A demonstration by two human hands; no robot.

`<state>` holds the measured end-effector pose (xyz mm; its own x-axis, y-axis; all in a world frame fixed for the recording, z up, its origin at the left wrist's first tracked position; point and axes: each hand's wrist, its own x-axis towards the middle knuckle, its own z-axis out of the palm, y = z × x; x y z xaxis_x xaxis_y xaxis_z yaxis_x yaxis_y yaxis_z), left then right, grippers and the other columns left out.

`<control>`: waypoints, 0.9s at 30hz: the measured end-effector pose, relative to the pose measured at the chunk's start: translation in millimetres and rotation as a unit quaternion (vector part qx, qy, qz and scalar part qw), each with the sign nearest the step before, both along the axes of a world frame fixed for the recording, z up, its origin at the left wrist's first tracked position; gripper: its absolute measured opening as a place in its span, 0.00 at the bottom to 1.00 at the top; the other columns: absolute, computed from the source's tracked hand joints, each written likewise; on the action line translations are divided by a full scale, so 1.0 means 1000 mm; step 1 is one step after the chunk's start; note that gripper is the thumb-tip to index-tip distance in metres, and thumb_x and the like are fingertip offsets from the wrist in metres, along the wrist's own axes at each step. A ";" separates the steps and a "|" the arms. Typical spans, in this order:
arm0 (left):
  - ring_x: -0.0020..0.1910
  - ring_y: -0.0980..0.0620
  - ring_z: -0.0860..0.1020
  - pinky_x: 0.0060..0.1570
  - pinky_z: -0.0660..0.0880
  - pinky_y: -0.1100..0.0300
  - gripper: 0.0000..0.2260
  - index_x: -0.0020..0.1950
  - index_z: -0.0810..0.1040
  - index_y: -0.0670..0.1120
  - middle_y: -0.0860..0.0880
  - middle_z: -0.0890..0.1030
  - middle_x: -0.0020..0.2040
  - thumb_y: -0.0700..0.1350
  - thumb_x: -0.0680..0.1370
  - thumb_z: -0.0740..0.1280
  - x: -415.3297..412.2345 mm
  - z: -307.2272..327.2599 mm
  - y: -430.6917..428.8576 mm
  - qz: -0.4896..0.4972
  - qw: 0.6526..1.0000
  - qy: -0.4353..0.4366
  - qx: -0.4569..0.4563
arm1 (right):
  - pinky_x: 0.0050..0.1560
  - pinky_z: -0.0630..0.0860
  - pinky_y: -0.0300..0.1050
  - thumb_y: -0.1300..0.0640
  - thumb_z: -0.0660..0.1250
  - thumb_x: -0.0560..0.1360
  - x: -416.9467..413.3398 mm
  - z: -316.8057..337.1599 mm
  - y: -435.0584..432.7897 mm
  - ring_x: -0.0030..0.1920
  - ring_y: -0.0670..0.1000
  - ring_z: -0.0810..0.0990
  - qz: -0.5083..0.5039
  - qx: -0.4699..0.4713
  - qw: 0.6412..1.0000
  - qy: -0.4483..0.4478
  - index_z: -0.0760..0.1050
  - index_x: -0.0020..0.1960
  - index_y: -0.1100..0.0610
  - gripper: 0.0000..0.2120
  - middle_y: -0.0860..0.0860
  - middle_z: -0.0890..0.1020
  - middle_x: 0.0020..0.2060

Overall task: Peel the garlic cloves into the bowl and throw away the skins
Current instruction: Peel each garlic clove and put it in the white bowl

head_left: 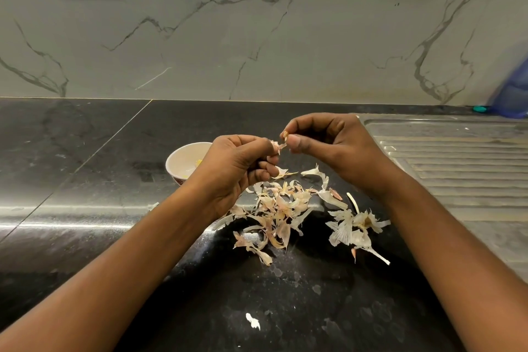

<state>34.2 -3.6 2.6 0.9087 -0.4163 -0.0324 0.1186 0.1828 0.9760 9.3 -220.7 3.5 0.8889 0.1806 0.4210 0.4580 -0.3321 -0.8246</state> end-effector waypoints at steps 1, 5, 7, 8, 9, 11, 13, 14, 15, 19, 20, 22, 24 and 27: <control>0.31 0.54 0.78 0.31 0.77 0.67 0.05 0.48 0.83 0.35 0.44 0.81 0.36 0.34 0.81 0.68 0.000 0.000 0.000 -0.001 1.000 -0.001 0.002 | 0.59 0.84 0.47 0.61 0.73 0.80 0.000 0.000 -0.001 0.56 0.53 0.87 -0.001 0.025 1.000 0.009 0.84 0.60 0.58 0.09 0.53 0.88 0.53; 0.31 0.53 0.78 0.32 0.76 0.67 0.05 0.47 0.82 0.35 0.44 0.80 0.36 0.34 0.81 0.68 0.000 0.000 -0.001 0.004 1.000 -0.012 0.006 | 0.57 0.85 0.48 0.61 0.73 0.80 0.001 0.002 -0.004 0.53 0.55 0.88 0.002 0.067 0.997 0.040 0.83 0.58 0.57 0.08 0.57 0.88 0.52; 0.31 0.52 0.78 0.31 0.77 0.66 0.04 0.47 0.81 0.35 0.43 0.80 0.36 0.33 0.81 0.68 0.000 -0.001 0.001 0.012 0.999 -0.027 0.013 | 0.57 0.85 0.49 0.62 0.72 0.81 0.001 0.002 -0.005 0.51 0.54 0.88 0.004 0.079 0.995 0.055 0.83 0.59 0.59 0.08 0.57 0.89 0.51; 0.31 0.52 0.78 0.31 0.77 0.66 0.04 0.48 0.81 0.34 0.43 0.80 0.36 0.33 0.80 0.68 0.001 -0.001 0.002 0.016 0.999 -0.035 0.018 | 0.56 0.85 0.50 0.62 0.71 0.81 0.002 0.002 -0.005 0.50 0.53 0.88 0.005 0.082 0.995 0.064 0.83 0.60 0.59 0.08 0.57 0.89 0.51; 0.31 0.51 0.79 0.31 0.77 0.65 0.03 0.48 0.81 0.32 0.42 0.80 0.37 0.33 0.80 0.69 0.001 -0.002 0.002 0.021 0.999 -0.043 0.022 | 0.55 0.86 0.49 0.62 0.71 0.82 0.002 0.002 -0.005 0.48 0.53 0.88 0.007 0.082 0.994 0.072 0.83 0.60 0.59 0.08 0.57 0.89 0.50; 0.32 0.50 0.79 0.31 0.77 0.64 0.03 0.49 0.82 0.31 0.41 0.81 0.37 0.32 0.79 0.70 0.002 -0.003 0.003 0.033 0.997 -0.060 0.033 | 0.52 0.85 0.46 0.62 0.70 0.82 0.002 0.003 -0.006 0.47 0.53 0.88 0.012 0.074 0.994 0.083 0.83 0.61 0.60 0.09 0.57 0.89 0.49; 0.32 0.49 0.80 0.32 0.78 0.63 0.01 0.48 0.82 0.33 0.40 0.82 0.38 0.32 0.78 0.71 0.002 -0.004 0.003 0.043 0.995 -0.075 0.041 | 0.50 0.85 0.44 0.62 0.70 0.82 0.002 0.003 -0.007 0.46 0.53 0.88 0.015 0.060 0.994 0.089 0.84 0.61 0.60 0.09 0.57 0.89 0.48; 0.33 0.49 0.80 0.33 0.80 0.63 0.01 0.48 0.83 0.34 0.40 0.83 0.38 0.31 0.78 0.72 0.002 -0.004 0.003 0.047 0.995 -0.083 0.043 | 0.50 0.85 0.44 0.63 0.70 0.82 0.002 0.003 -0.007 0.46 0.53 0.88 0.015 0.052 0.994 0.090 0.84 0.61 0.60 0.09 0.57 0.89 0.48; 0.33 0.49 0.81 0.34 0.81 0.63 0.02 0.48 0.84 0.35 0.40 0.84 0.39 0.31 0.78 0.72 0.001 -0.005 0.004 0.052 0.994 -0.090 0.044 | 0.50 0.85 0.43 0.63 0.70 0.82 0.002 0.003 -0.007 0.47 0.53 0.88 0.015 0.045 0.995 0.093 0.84 0.61 0.60 0.09 0.56 0.89 0.48; 0.38 0.46 0.84 0.40 0.84 0.60 0.05 0.49 0.86 0.38 0.36 0.86 0.45 0.30 0.78 0.72 0.002 -0.006 0.004 0.060 0.990 -0.118 0.055 | 0.49 0.84 0.43 0.64 0.71 0.82 0.000 0.003 -0.007 0.46 0.52 0.88 0.014 0.019 0.995 0.096 0.85 0.60 0.61 0.08 0.56 0.89 0.47; 0.39 0.45 0.84 0.40 0.84 0.59 0.05 0.49 0.86 0.38 0.35 0.86 0.46 0.31 0.78 0.71 0.002 -0.006 0.003 0.058 0.990 -0.118 0.057 | 0.49 0.84 0.43 0.63 0.71 0.82 0.000 0.003 -0.006 0.46 0.52 0.88 0.010 0.011 0.995 0.095 0.85 0.60 0.61 0.08 0.56 0.89 0.46; 0.39 0.44 0.83 0.40 0.84 0.59 0.04 0.49 0.86 0.37 0.33 0.86 0.46 0.32 0.78 0.72 0.001 -0.006 0.002 0.051 0.991 -0.110 0.059 | 0.48 0.84 0.43 0.63 0.73 0.81 0.000 0.003 -0.005 0.45 0.51 0.88 -0.001 -0.006 0.996 0.091 0.85 0.59 0.60 0.08 0.55 0.89 0.46; 0.39 0.43 0.82 0.39 0.84 0.59 0.04 0.48 0.86 0.36 0.32 0.85 0.45 0.35 0.79 0.72 0.000 -0.006 0.002 0.044 0.992 -0.102 0.060 | 0.47 0.84 0.42 0.62 0.73 0.80 -0.001 0.003 -0.004 0.44 0.50 0.88 -0.010 -0.018 0.996 0.086 0.86 0.58 0.60 0.07 0.54 0.89 0.45; 0.38 0.43 0.82 0.38 0.83 0.60 0.05 0.45 0.86 0.36 0.33 0.85 0.43 0.36 0.79 0.72 0.000 -0.005 0.002 0.043 0.993 -0.092 0.057 | 0.48 0.84 0.43 0.62 0.73 0.81 -0.001 0.003 -0.004 0.44 0.50 0.88 -0.014 -0.022 0.996 0.083 0.85 0.57 0.61 0.06 0.54 0.89 0.44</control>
